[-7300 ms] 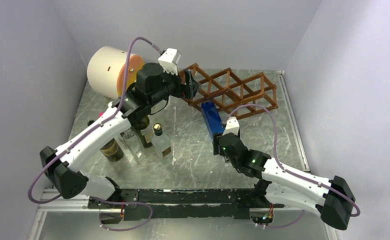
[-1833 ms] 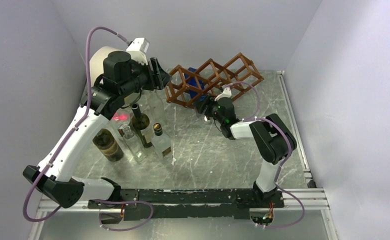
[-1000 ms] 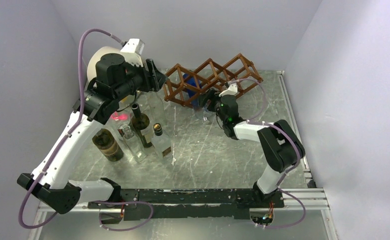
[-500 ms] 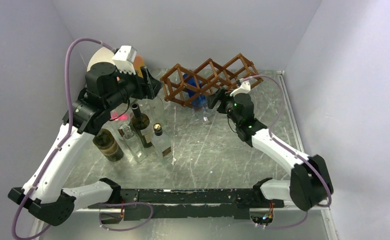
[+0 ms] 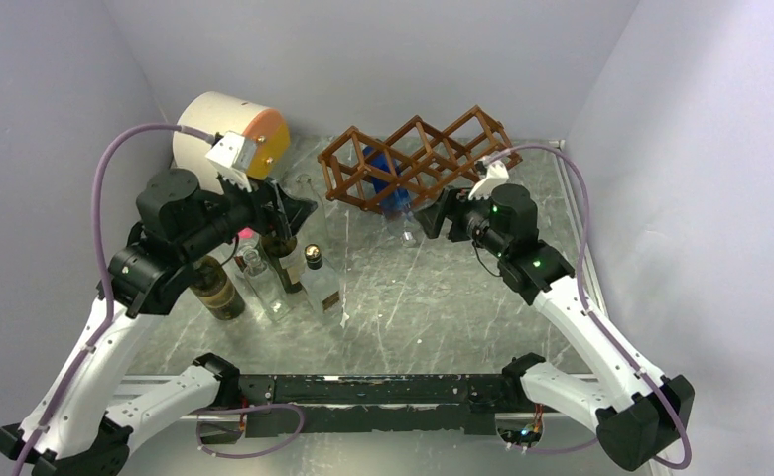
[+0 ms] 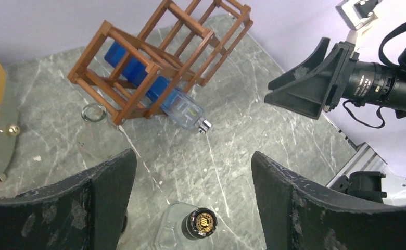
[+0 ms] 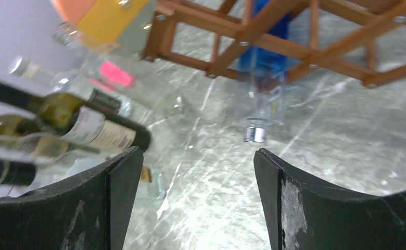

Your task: Put the wine bottle on the wine rack

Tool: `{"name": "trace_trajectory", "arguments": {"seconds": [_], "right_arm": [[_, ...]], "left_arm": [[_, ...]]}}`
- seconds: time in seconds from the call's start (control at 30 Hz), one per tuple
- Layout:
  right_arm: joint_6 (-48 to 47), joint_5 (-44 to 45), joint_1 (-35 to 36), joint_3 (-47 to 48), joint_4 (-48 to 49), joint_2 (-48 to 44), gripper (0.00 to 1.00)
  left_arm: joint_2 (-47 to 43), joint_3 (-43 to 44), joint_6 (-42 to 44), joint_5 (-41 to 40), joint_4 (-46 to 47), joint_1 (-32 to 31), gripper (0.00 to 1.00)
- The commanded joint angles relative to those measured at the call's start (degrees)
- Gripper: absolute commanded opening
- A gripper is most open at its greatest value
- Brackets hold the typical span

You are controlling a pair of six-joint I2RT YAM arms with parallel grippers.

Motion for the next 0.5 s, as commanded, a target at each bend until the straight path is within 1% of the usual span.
{"name": "trace_trajectory", "arguments": {"seconds": [0.0, 0.07, 0.13, 0.33, 0.47], "right_arm": [[-5.52, -15.84, 0.42, 2.56, -0.80, 0.85, 0.82], [-6.11, -19.40, 1.51, 2.74, 1.20, 1.01, 0.82], [-6.74, -19.66, 4.85, 3.25, 3.21, 1.00, 0.82], [-9.21, -11.36, 19.58, 8.67, 6.41, 3.12, 0.81], [-9.59, -4.91, 27.08, 11.95, 6.26, 5.82, 0.80]], "left_arm": [[-3.72, -1.79, 3.18, 0.45, 6.05, 0.23, 0.84], [-5.38, -2.87, 3.82, -0.55, 8.29, 0.23, 0.84], [-6.89, -3.70, 4.39, -2.15, 10.29, 0.25, 0.84], [-10.91, -6.02, 4.97, -8.32, 17.32, 0.23, 0.84], [-12.21, -5.03, 4.74, -10.46, 18.55, 0.25, 0.84]]}}
